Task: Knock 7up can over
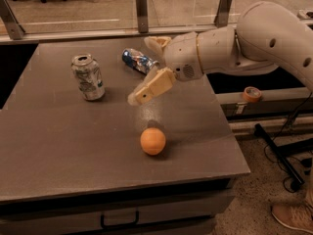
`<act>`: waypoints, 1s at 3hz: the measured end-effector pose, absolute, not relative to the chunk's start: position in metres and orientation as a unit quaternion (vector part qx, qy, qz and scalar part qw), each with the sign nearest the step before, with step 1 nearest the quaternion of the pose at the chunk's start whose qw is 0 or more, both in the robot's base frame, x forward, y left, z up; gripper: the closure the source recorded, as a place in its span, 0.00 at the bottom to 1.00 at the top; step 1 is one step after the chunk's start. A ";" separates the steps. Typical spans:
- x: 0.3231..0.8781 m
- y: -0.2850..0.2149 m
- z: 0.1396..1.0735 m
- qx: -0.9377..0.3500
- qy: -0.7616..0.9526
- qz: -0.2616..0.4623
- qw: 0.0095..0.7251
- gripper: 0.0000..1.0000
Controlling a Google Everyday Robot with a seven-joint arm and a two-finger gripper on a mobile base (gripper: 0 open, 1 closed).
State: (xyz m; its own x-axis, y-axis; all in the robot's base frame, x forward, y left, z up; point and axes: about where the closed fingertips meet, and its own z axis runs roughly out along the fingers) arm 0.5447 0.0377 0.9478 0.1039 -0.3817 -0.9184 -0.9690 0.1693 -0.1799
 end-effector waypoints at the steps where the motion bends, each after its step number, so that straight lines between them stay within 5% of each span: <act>1: 0.560 0.063 0.925 -0.583 0.583 0.318 0.468 0.00; 3: 0.600 0.111 0.894 -0.581 0.576 0.349 0.457 0.00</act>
Offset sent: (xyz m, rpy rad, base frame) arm 0.0676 0.0753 -0.0618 0.0206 0.0423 0.1032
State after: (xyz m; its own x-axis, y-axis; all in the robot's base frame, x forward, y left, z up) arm 0.5998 0.1111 0.8940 0.0932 -0.3504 -0.9320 -0.9882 0.0819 -0.1296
